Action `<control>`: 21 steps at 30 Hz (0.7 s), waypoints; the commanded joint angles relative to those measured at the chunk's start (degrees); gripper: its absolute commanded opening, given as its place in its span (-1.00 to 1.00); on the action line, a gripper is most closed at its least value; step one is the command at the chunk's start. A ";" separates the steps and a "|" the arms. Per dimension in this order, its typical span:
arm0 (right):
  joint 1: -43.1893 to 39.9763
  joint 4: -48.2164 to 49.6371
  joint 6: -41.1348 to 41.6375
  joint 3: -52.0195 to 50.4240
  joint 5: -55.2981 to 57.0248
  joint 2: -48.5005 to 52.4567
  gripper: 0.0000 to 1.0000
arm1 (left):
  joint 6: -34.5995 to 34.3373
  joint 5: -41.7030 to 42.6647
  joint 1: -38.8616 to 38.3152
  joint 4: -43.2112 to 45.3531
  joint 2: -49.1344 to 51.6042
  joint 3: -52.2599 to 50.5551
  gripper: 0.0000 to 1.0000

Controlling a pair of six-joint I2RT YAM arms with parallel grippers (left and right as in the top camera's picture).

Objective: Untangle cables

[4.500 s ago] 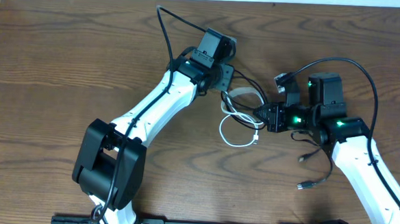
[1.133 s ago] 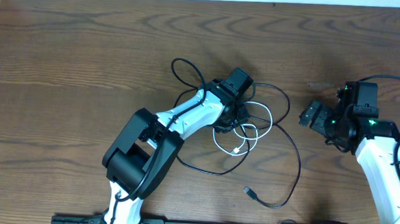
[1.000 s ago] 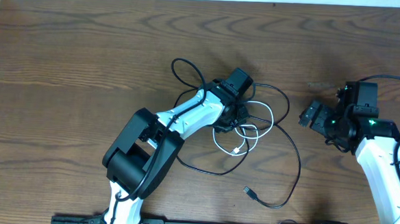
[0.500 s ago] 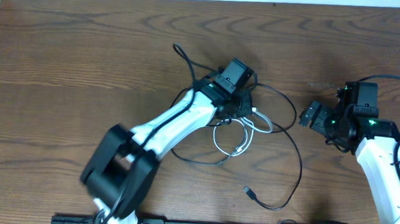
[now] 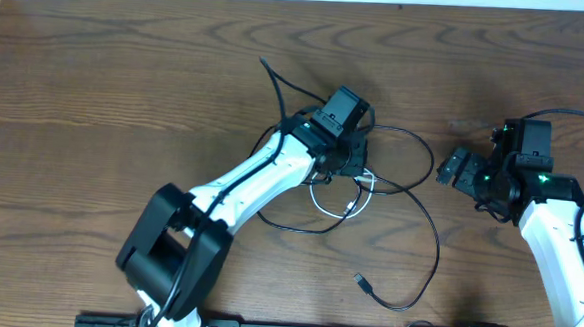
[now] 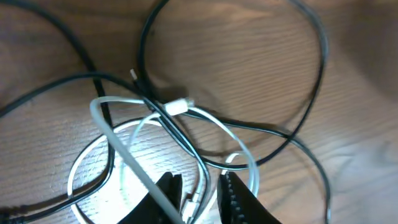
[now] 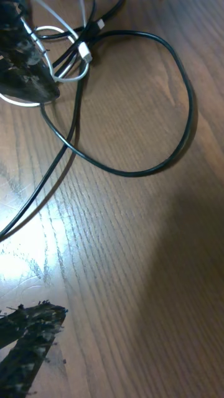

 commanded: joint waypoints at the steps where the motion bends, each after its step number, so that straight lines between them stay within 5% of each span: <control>1: -0.17 0.09 -0.81 0.11 0.02 -0.68 0.98 | 0.66 -0.81 -0.24 -0.22 0.57 0.00 -0.75; 7: -0.17 0.20 -0.79 0.11 0.00 -0.68 0.98 | 3.58 -0.81 0.48 1.01 -1.66 2.80 -0.85; 11: -0.17 0.79 -1.01 0.11 -1.62 -0.68 0.98 | 4.55 -0.79 1.81 2.78 -11.72 10.12 -0.85; 17: -0.15 7.89 -17.99 0.20 -28.52 -1.42 0.94 | 4.46 -0.81 2.25 14.91 -26.40 12.11 -0.85; 21: -0.11 11.63 -19.28 0.70 -39.10 -4.37 0.99 | 1.11 -0.79 4.50 20.17 -31.39 12.11 -0.85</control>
